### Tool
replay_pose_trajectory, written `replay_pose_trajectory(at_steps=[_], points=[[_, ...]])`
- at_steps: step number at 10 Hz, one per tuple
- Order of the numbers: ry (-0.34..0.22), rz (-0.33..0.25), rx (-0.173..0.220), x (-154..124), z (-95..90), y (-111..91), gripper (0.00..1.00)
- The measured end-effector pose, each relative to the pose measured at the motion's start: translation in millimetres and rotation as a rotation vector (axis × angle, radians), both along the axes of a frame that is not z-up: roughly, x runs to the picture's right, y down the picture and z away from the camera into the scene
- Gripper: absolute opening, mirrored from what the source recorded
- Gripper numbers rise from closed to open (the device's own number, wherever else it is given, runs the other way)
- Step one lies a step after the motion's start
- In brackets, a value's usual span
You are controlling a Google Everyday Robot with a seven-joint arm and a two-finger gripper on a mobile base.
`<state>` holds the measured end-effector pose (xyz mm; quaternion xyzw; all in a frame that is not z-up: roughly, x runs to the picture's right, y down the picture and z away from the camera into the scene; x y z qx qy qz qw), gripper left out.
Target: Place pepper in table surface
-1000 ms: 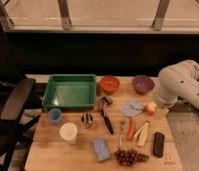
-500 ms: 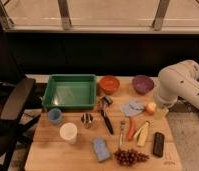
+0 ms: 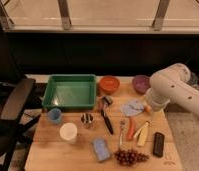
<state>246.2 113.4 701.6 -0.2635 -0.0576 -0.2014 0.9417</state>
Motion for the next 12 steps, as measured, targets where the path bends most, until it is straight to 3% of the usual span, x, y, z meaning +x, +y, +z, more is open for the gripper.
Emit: replay_pose_trajectory(at_steps=[2, 6, 7, 12], points=[[-0.101, -0.094, -0.026, -16, 11.9, 11, 0.65], [-0.203, -0.16, -0.099, -44, 30.0, 32, 0.65], [-0.209, -0.172, -0.117, -53, 34.2, 36, 0.65], [-0.206, -0.184, -0.118, -52, 36.6, 37, 0.65]])
